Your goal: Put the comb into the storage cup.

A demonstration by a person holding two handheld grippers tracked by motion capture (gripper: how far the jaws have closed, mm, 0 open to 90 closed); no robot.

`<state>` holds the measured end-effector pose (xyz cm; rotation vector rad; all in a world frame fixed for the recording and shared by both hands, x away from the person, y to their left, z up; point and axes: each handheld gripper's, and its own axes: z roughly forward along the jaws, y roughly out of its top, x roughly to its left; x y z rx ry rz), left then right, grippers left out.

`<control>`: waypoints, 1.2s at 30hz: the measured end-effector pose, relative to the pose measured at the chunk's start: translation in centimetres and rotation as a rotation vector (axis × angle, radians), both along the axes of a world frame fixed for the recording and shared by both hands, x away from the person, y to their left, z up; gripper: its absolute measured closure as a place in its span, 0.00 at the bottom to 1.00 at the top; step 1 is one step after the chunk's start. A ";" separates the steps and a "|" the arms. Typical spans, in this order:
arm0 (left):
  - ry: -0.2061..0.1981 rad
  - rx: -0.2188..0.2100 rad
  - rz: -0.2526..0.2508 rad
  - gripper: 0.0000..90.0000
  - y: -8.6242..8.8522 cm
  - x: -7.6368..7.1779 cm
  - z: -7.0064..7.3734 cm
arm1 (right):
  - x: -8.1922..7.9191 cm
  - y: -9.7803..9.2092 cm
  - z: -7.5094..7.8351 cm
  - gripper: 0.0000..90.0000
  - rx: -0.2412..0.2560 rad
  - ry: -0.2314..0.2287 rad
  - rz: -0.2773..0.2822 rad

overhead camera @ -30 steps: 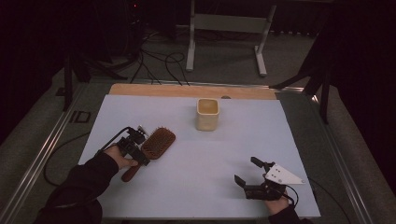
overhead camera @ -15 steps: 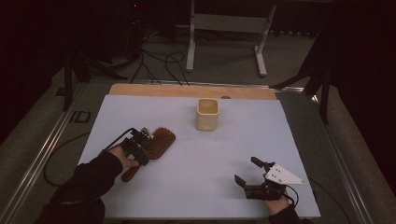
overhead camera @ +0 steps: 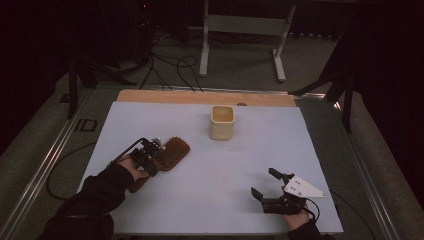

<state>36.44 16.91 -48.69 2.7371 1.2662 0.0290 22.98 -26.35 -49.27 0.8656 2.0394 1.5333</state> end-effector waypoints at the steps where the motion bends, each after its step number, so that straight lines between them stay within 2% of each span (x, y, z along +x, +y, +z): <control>1: 0.000 0.000 0.000 0.81 0.0 0.0 0.0 | 0.0 0.0 0.0 0.10 0.000 0.000 0.000; 9: -0.022 -0.052 -0.003 0.82 0.7 -0.3 -0.1 | 0.0 0.0 0.0 0.10 -0.003 -0.001 -0.002; 11: -0.036 -0.066 -0.001 0.82 0.9 -0.4 -0.1 | 0.1 0.0 -0.1 0.10 -0.005 -0.001 -0.003; 12: -0.056 -0.085 0.007 0.82 1.1 -0.7 -0.1 | 0.1 0.0 -0.1 0.10 -0.005 -0.001 -0.002; 13: -0.056 -0.085 0.007 0.82 1.1 -0.7 -0.1 | 0.1 0.0 -0.1 0.10 -0.005 -0.001 -0.002; 14: -0.079 -0.104 0.016 0.82 1.3 -0.9 -0.2 | 0.1 0.0 -0.1 0.10 -0.004 0.000 -0.003; 21: -0.113 -0.138 0.024 0.82 1.6 -1.3 -0.3 | 0.1 0.0 -0.1 0.10 -0.005 0.000 -0.003; 22: -0.127 -0.160 0.028 0.82 1.6 -1.3 -0.2 | 0.1 0.0 -0.1 0.10 -0.004 0.002 -0.003; 25: -0.139 -0.176 0.026 0.82 1.6 -1.4 -0.2 | 0.1 0.0 -0.1 0.10 -0.003 0.001 -0.004; 28: -0.159 -0.218 0.029 0.82 1.4 -1.6 0.1 | 0.1 -0.1 -0.1 0.10 0.000 0.003 -0.004; 31: -0.171 -0.236 0.032 0.82 1.4 -1.7 0.4 | 0.0 -0.1 -0.1 0.10 -0.003 0.004 -0.004; 32: -0.182 -0.265 0.028 0.82 1.3 -1.9 0.7 | 0.0 -0.1 0.0 0.10 -0.003 0.001 -0.003; 35: -0.199 -0.279 0.016 0.82 1.2 -2.1 1.0 | 0.1 -0.1 0.0 0.10 -0.004 -0.002 -0.003; 36: -0.208 -0.299 0.006 0.82 1.0 -2.3 1.3 | 0.1 -0.1 0.0 0.10 -0.003 -0.002 -0.003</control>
